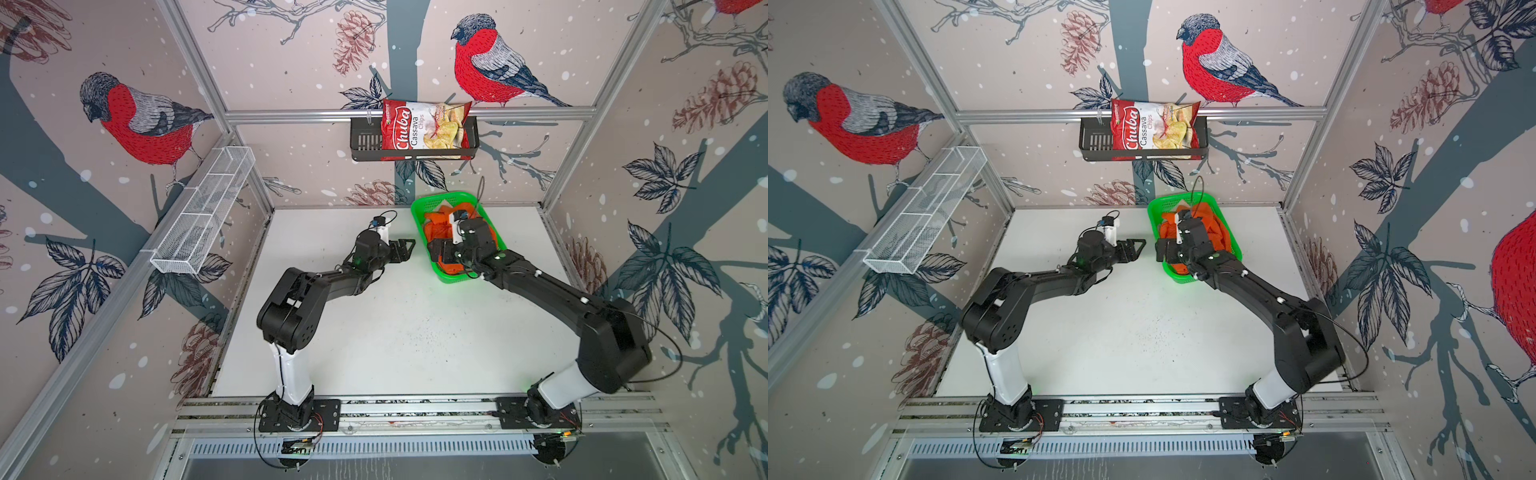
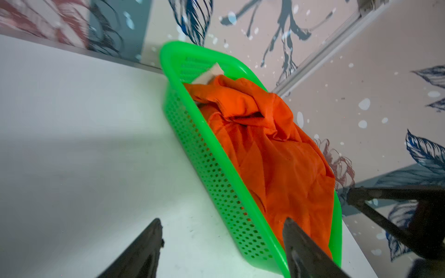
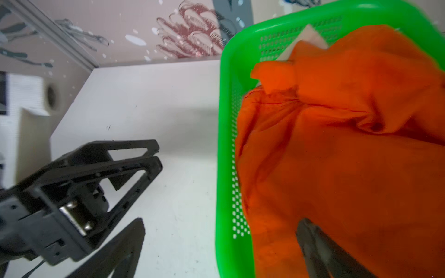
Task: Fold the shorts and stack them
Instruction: 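Grasp the orange shorts with the right gripper while the left draws back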
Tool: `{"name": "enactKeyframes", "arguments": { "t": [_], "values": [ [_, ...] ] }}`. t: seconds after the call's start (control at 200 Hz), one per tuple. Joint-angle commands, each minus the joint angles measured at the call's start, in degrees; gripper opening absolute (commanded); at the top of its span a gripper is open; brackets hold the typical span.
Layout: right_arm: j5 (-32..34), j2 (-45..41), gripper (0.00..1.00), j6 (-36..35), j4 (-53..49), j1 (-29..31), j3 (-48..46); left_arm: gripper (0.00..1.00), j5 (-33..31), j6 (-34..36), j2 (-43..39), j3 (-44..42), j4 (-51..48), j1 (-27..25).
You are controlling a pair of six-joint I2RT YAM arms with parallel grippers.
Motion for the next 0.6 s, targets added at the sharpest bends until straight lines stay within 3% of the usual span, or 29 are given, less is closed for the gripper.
{"name": "enactKeyframes", "arguments": {
  "t": [0.0, 0.105, 0.29, 0.595],
  "values": [
    [5.3, 6.6, 1.0, 0.6, -4.2, 0.5, 6.1, 0.78, -2.8, 1.6, -5.0, -6.0, 0.6, 2.1],
    [7.3, 13.2, 1.0, 0.9, -6.4, 0.3, 11.1, 0.79, -5.4, 3.4, -9.8, -10.7, -1.7, 3.2],
    [2.6, 19.3, 0.93, 4.0, -5.4, -1.3, 13.5, 0.8, -8.2, 4.8, -14.1, -14.9, -2.9, 3.9],
    [0.8, 19.5, 0.85, 10.0, -0.4, -6.9, 8.1, 0.8, -7.6, 4.7, -13.5, -15.5, -2.0, 4.0]
  ]
}}
